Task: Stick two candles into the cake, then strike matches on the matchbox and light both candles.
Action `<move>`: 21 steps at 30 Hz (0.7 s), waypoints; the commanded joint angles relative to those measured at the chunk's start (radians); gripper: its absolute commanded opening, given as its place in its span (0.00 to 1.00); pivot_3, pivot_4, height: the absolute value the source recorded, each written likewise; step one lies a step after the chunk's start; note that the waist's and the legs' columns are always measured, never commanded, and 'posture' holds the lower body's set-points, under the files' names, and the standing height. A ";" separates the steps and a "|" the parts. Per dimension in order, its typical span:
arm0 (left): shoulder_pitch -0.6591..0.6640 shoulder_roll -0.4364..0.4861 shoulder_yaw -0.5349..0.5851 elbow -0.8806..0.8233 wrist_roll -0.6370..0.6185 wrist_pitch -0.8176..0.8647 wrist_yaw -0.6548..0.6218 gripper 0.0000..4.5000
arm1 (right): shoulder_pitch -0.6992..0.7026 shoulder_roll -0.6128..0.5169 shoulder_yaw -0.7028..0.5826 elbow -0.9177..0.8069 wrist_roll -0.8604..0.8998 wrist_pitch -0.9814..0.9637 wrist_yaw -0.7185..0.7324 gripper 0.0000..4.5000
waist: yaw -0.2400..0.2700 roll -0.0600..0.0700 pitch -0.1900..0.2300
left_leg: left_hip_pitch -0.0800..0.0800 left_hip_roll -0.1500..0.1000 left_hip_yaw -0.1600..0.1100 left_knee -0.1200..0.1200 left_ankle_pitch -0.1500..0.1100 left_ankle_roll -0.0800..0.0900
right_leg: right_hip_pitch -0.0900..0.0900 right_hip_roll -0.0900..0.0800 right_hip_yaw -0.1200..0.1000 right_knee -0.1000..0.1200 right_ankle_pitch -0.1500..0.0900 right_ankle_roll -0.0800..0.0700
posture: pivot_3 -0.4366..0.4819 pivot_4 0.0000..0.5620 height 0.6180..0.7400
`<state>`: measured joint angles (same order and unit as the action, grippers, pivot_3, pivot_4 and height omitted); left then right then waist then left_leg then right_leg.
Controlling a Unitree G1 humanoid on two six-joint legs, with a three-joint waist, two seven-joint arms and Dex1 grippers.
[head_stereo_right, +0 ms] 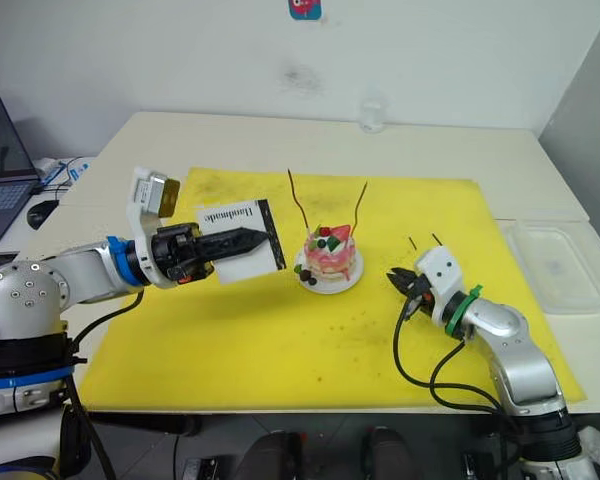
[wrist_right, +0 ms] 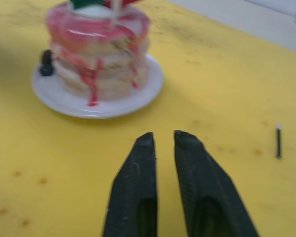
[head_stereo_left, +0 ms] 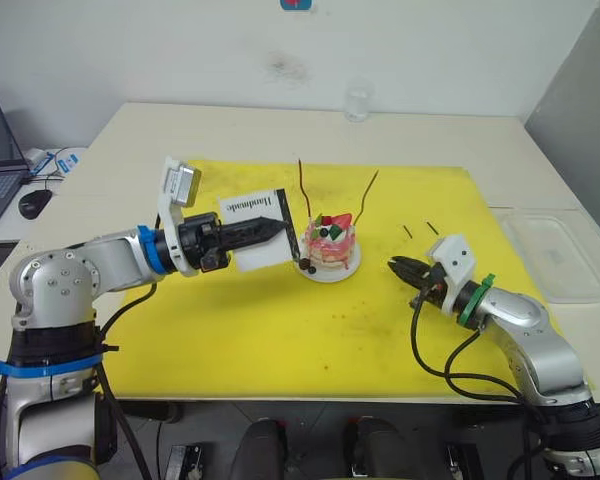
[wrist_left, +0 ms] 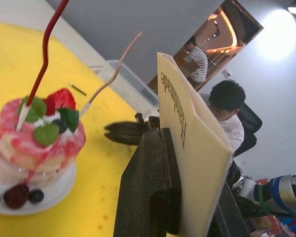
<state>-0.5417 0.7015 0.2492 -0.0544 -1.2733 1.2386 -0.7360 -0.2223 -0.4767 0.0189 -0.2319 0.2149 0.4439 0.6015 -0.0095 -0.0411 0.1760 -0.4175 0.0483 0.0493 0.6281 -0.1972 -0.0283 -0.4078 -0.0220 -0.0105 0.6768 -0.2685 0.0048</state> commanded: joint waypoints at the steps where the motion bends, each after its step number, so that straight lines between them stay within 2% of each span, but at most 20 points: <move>1: 0.008 0.000 0.023 -0.044 -0.009 -0.005 0.008 0.00 | -0.062 0.017 -0.011 0.042 -0.039 -0.014 -0.063 0.45 | 0.000 0.000 0.000 | 0.000 0.000 0.000 0.000 0.000 0.000 | 0.000 0.000 0.000 0.000 0.000 0.000 | 0.48 0.27 1.00; 13: 0.051 -0.037 0.016 -0.077 0.074 -0.061 0.051 0.00 | -0.322 0.115 -0.018 0.516 -0.137 -0.175 -0.197 0.45 | -0.008 0.000 0.000 | 0.000 -0.001 0.001 0.000 0.000 0.000 | 0.000 0.002 0.001 0.001 0.000 0.000 | 0.48 0.27 1.00; 21: 0.092 -0.048 0.048 -0.126 0.035 -0.058 0.099 0.00 | -0.392 0.151 -0.032 0.689 -0.140 -0.242 -0.240 0.45 | -0.018 0.000 0.000 | 0.000 0.000 0.001 0.000 0.000 0.000 | 0.000 0.001 0.001 0.001 0.000 0.001 | 0.48 0.27 1.00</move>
<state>-0.4463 0.6527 0.2673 -0.1429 -1.2139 1.1921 -0.6409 -0.5913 -0.3251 0.0181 0.4405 0.0790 0.2210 0.3849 -0.0271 -0.0411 0.1760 -0.4173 0.0482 0.0504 0.6284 -0.1971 -0.0281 -0.4078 -0.0207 -0.0092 0.6785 -0.2688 0.0057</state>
